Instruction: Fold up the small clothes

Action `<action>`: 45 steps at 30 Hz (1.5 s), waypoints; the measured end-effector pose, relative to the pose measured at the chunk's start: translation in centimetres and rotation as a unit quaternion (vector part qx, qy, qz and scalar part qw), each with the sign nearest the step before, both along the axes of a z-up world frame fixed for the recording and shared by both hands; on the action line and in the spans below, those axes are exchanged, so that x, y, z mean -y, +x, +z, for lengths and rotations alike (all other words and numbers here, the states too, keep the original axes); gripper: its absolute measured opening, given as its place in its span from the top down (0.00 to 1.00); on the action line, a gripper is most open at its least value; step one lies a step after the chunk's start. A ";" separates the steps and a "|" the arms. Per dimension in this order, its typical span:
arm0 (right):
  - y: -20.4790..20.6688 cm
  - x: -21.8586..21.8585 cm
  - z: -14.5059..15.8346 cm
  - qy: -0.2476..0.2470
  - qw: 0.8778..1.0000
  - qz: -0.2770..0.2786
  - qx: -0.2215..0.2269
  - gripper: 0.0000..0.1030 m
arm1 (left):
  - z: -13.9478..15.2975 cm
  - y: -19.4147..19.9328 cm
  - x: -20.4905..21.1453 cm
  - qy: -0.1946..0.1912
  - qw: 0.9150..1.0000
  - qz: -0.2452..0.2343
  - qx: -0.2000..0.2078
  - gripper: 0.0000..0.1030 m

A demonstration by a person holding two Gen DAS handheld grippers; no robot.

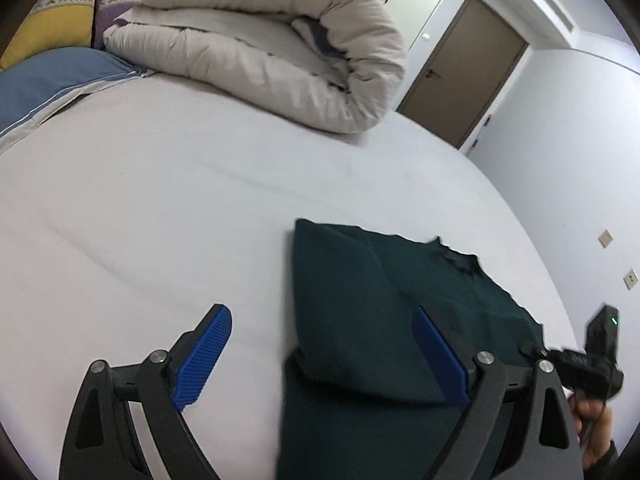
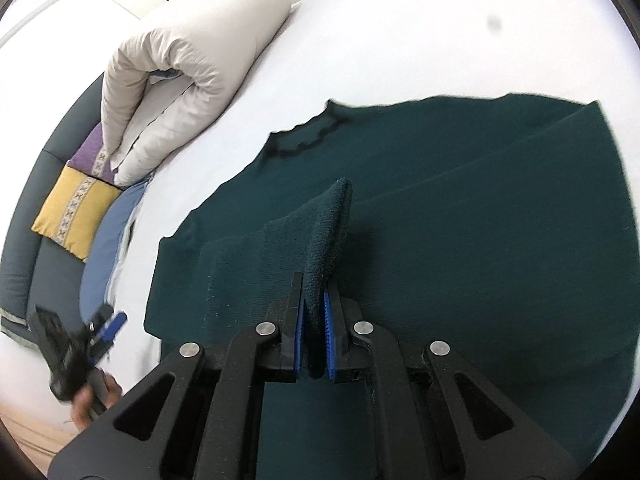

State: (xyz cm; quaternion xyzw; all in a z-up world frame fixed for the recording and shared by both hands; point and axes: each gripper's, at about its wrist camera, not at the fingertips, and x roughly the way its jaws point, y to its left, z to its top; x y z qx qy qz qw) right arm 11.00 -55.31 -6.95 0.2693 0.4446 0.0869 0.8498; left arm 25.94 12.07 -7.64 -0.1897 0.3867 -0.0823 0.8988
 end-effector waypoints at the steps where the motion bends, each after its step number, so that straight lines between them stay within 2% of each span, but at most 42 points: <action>1: -0.1 0.4 0.0 -0.004 1.000 -0.001 0.001 0.93 | -0.1 0.7 0.2 0.004 1.000 -0.006 -0.003 0.10; 8: -1.0 1.8 -0.5 -0.024 1.000 -0.007 0.010 0.93 | -1.7 5.2 2.5 0.062 0.997 -0.025 -0.033 0.17; 13: -1.4 1.5 0.1 -0.044 0.999 -0.011 0.026 0.93 | -3.3 6.9 2.5 0.076 0.995 -0.023 -0.053 0.30; 18: -2.3 2.0 -0.3 -0.053 0.998 -0.025 0.027 0.93 | -4.6 8.3 2.2 0.080 0.995 -0.015 -0.065 0.37; 21: -2.7 2.0 -1.0 -0.054 0.998 -0.031 0.020 0.93 | -5.4 9.1 2.7 0.106 0.992 -0.015 -0.063 0.43; 25: -3.1 2.0 -2.5 -0.064 0.997 -0.041 0.007 0.93 | -5.7 10.0 2.6 0.107 0.992 -0.008 -0.060 0.50; 29: -3.9 2.8 -3.9 -0.034 0.998 -0.056 0.013 0.94 | -5.9 10.4 3.3 0.133 0.990 -0.015 -0.049 0.54; 33: -3.9 2.6 -3.9 -0.046 0.997 -0.055 0.015 0.94 | -6.0 10.6 2.9 0.122 0.991 -0.014 -0.045 0.57; 35: -3.9 2.5 -3.8 -0.051 0.997 -0.055 0.015 0.94 | -5.8 10.8 2.9 0.129 0.991 -0.019 -0.043 0.58; 38: -3.8 2.5 -3.7 -0.043 0.997 -0.056 0.011 0.94 | -5.1 10.2 3.2 0.140 0.989 -0.029 -0.035 0.67; 41: -3.9 2.4 -3.0 -0.037 0.998 -0.052 0.010 0.90 | -3.4 8.0 3.1 0.148 0.988 -0.036 -0.021 0.67; 42: -4.1 2.5 -2.8 -0.033 0.998 -0.050 0.010 0.89 | -2.6 6.4 3.2 0.150 0.988 -0.045 -0.005 0.66; 45: -4.7 2.3 -2.0 -0.032 0.998 -0.045 0.017 0.88 | -1.7 3.5 3.6 0.159 0.985 -0.070 0.002 0.52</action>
